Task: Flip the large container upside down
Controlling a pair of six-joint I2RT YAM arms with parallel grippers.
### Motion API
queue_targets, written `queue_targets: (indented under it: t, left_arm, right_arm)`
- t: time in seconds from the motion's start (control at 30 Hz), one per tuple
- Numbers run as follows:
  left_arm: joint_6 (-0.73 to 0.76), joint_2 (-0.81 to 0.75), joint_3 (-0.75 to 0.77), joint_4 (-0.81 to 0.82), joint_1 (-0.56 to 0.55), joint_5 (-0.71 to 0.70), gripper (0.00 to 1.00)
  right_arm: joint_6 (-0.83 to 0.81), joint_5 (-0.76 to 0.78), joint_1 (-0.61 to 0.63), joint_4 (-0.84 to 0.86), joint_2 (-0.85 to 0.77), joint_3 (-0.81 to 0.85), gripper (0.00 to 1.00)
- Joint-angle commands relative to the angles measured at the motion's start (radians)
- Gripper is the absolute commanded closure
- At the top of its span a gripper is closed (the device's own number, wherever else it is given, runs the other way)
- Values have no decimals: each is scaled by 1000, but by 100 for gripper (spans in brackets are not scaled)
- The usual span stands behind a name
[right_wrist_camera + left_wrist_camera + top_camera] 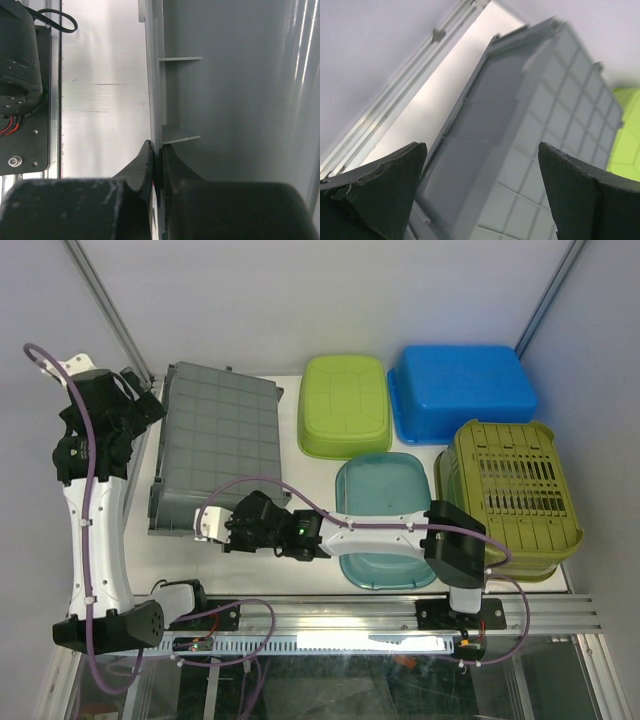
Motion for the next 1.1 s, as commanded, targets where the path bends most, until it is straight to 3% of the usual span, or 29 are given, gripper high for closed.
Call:
queue_targets:
  t: [0.0,0.4,0.43,0.5,0.53,0.63,0.8,0.87,1.0,1.07]
  left_arm:
    - [-14,-45,110,0,-4,43,1]
    - [-11,-121,98,59,-4,296,1]
    - [-21,-128,84,67,-4,308,1]
    - [-23,-131,72,75,-5,336,1]
    - [-24,-131,73,77,-5,345,1]
    - [-23,-129,102,79,-6,363,1]
    - [-24,-123,167,97,-6,420,1]
    - [-16,-117,155,124,-5,505,1]
    - [19,-83,82,203,-8,784,1]
    - [6,-68,45,227,-29,844,1]
  right_arm:
    - [17,-15,-20,90,17,77,100]
    - [26,-51,-77,61,229,284,100]
    - [26,-57,-76,41,238,313,90]
    - [57,-68,-73,14,225,359,57]
    - [71,-82,-72,11,205,368,45]
    - [113,-37,-71,10,109,362,23]
    - [242,298,-78,-108,-92,286,1]
    - [345,456,-92,-172,-186,217,1]
    - [581,443,-257,-398,-389,59,1]
    - [703,407,-382,-493,-498,-28,1]
